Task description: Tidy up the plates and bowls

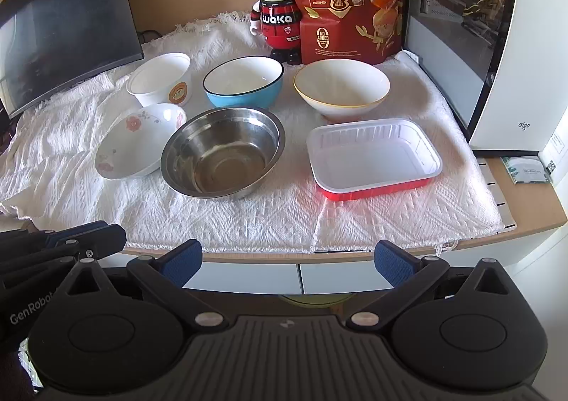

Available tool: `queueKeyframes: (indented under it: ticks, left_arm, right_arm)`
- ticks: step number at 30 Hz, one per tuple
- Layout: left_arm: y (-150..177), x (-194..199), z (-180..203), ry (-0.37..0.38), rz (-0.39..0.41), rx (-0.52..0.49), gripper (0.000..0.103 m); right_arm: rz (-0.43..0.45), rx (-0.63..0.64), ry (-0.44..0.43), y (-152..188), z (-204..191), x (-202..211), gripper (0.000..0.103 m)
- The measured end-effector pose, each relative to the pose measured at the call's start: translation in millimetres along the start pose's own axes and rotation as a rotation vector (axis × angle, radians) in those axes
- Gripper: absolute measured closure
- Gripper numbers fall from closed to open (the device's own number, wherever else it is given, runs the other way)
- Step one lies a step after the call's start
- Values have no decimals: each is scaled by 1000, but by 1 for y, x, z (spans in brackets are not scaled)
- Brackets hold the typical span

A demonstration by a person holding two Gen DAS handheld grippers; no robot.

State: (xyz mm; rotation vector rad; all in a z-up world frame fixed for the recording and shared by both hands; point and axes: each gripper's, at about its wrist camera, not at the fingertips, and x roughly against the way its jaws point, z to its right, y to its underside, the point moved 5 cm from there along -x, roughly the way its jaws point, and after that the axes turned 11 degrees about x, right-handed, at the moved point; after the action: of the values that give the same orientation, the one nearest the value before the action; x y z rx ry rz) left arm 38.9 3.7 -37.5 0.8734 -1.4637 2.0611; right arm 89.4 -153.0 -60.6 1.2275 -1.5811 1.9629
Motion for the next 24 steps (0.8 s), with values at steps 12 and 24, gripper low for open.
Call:
queueKeyframes:
  ticks: [12,24]
  left_arm:
    - [1,1,0,8,-8,6,90]
    - [4,3,-1,10,-6,17,90]
  right_arm:
    - [-6,-1,1,1,1,1,0]
    - [-5,2,0,2,-3,4,0]
